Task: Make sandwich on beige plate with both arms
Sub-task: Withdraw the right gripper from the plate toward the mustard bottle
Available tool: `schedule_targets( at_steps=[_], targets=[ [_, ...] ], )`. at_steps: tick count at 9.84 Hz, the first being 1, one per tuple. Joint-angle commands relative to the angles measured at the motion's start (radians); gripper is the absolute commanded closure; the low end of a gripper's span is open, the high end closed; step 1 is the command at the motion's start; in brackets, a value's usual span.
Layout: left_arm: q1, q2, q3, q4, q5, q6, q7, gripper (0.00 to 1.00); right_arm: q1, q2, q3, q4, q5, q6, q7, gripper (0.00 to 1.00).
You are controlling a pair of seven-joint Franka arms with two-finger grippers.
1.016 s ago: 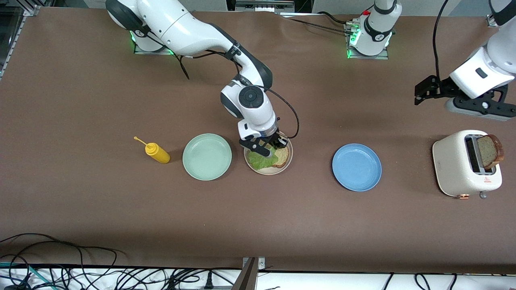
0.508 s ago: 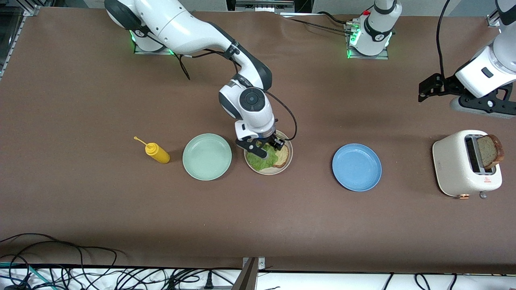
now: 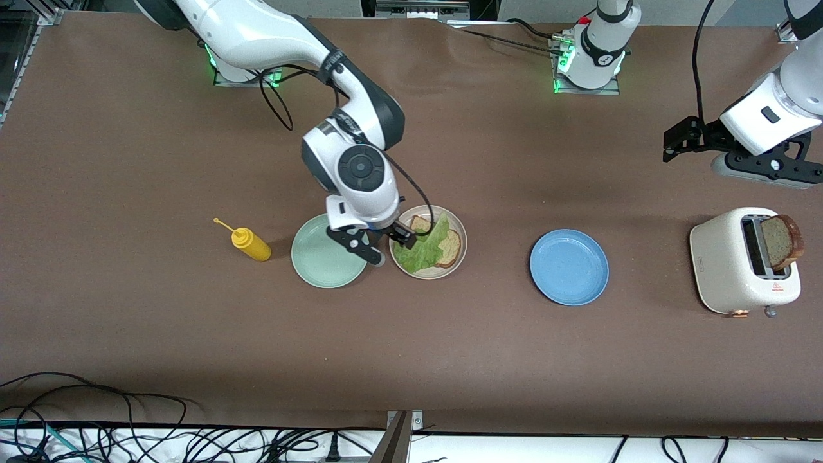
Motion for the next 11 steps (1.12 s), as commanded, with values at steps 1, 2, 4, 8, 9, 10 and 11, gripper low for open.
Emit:
schedule_targets(
  at_steps=[1,2,4,8,9,10,11],
  targets=[
    [-0.004,-0.02,0.008,-0.013,-0.015,-0.007,-0.005,0.0,-0.081,-0.089,0.017,-0.019,0.002,-0.146,-0.155,0.0],
    [-0.006,-0.02,0.008,-0.013,-0.015,-0.007,-0.005,0.0,-0.092,-0.129,0.013,-0.026,0.019,-0.189,-0.231,0.0],
    [-0.006,-0.02,0.007,-0.013,-0.013,-0.007,-0.005,0.0,-0.153,-0.182,0.019,-0.051,0.021,-0.267,-0.363,0.0],
    [-0.007,-0.02,0.007,-0.011,-0.018,-0.007,-0.003,0.0,-0.287,-0.369,0.017,-0.254,0.088,-0.236,-0.661,0.0],
    [-0.007,-0.02,0.007,-0.013,-0.018,-0.008,0.003,0.0,-0.323,-0.417,0.017,-0.323,0.088,-0.21,-0.782,0.0],
    [-0.006,-0.02,0.007,-0.011,-0.018,-0.007,0.004,0.0,-0.35,-0.474,0.017,-0.404,0.091,-0.177,-0.927,0.0],
    [-0.006,-0.02,0.007,-0.013,-0.018,-0.007,0.004,0.0,-0.391,-0.514,0.019,-0.47,0.091,-0.144,-1.011,0.0]
  ],
)
